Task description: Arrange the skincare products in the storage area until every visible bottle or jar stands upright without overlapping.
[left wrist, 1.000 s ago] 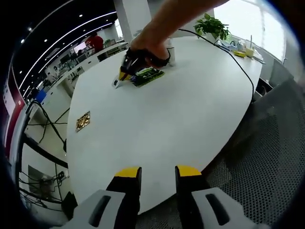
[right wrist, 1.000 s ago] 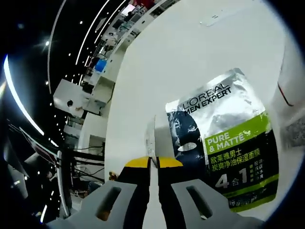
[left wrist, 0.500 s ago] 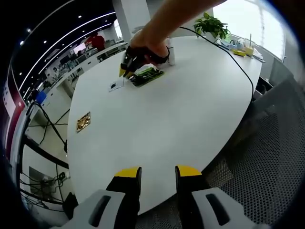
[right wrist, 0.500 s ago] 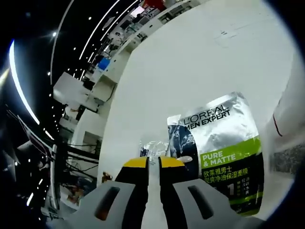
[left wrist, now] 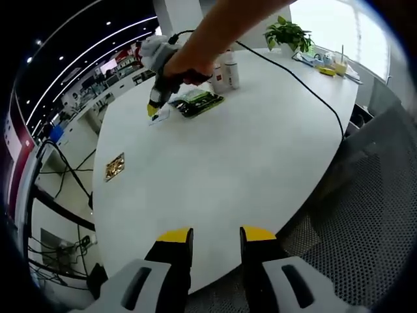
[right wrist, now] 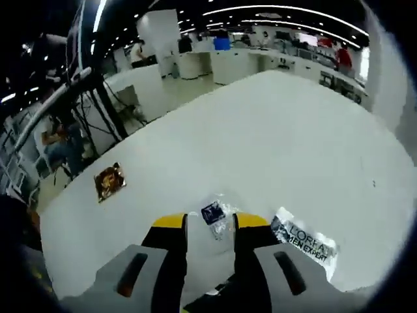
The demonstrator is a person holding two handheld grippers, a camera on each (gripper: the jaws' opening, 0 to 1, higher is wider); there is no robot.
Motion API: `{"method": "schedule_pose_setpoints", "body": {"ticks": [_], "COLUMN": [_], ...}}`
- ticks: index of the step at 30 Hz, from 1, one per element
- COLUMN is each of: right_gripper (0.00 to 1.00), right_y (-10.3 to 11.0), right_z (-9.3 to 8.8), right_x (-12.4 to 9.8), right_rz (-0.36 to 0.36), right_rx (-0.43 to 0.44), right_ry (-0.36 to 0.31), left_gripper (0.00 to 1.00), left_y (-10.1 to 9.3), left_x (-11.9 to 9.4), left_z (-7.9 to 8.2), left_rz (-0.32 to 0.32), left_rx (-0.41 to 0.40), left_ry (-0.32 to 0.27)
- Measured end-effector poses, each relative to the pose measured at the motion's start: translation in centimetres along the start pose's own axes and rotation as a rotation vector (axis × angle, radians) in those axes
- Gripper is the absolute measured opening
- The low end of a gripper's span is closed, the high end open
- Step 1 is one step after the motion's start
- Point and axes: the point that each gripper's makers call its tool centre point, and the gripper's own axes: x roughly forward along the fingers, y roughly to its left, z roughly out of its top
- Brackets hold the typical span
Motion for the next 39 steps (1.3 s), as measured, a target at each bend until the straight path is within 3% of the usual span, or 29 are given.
{"method": "schedule_pose_setpoints", "body": {"ticks": [2, 3, 5, 8, 17, 21, 26, 30, 33, 39], "right_gripper": [0.26, 0.23, 0.16, 0.16, 0.16, 0.16, 0.16, 0.24, 0.33, 0.41], "right_y": [0.2, -0.4, -0.6, -1.1, -0.5, -0.6, 0.2, 1.1, 3.2, 8.4], "right_z": [0.0, -0.4, -1.2, -0.9, -2.0, -1.7, -0.2, 1.7, 3.5, 5.9], "right_x": [0.3, 0.0, 0.2, 0.8, -0.2, -0.3, -1.1, -0.7, -0.5, 0.2], "right_rz": [0.019, -0.005, 0.008, 0.039, 0.125, 0.117, 0.107, 0.131, 0.182, 0.275], "right_rx": [-0.039, -0.103, -0.118, -0.102, -0.291, -0.296, -0.289, -0.283, -0.251, -0.285], "right_ry": [0.011, 0.049, 0.099, 0.08, 0.164, 0.176, 0.117, 0.058, 0.029, 0.029], "left_gripper": [0.3, 0.3, 0.3, 0.3, 0.3, 0.3, 0.3, 0.3, 0.3, 0.3], "left_y": [0.0, 0.0, 0.0, 0.0, 0.0, 0.1, 0.1, 0.1, 0.0, 0.0], "left_x": [0.0, 0.0, 0.0, -0.1, 0.1, 0.0, 0.1, 0.1, 0.1, 0.0], "left_z": [0.0, 0.0, 0.0, 0.0, -0.1, -0.1, -0.1, -0.1, -0.1, -0.1], "left_rz": [0.002, 0.001, 0.002, 0.002, 0.0, 0.003, 0.004, 0.003, 0.002, 0.001], "left_rx": [0.0, -0.001, -0.001, -0.002, 0.001, 0.002, 0.0, 0.002, 0.004, 0.006], "left_ry": [0.001, 0.0, 0.002, 0.002, 0.004, 0.006, 0.003, 0.004, 0.002, 0.006]}}
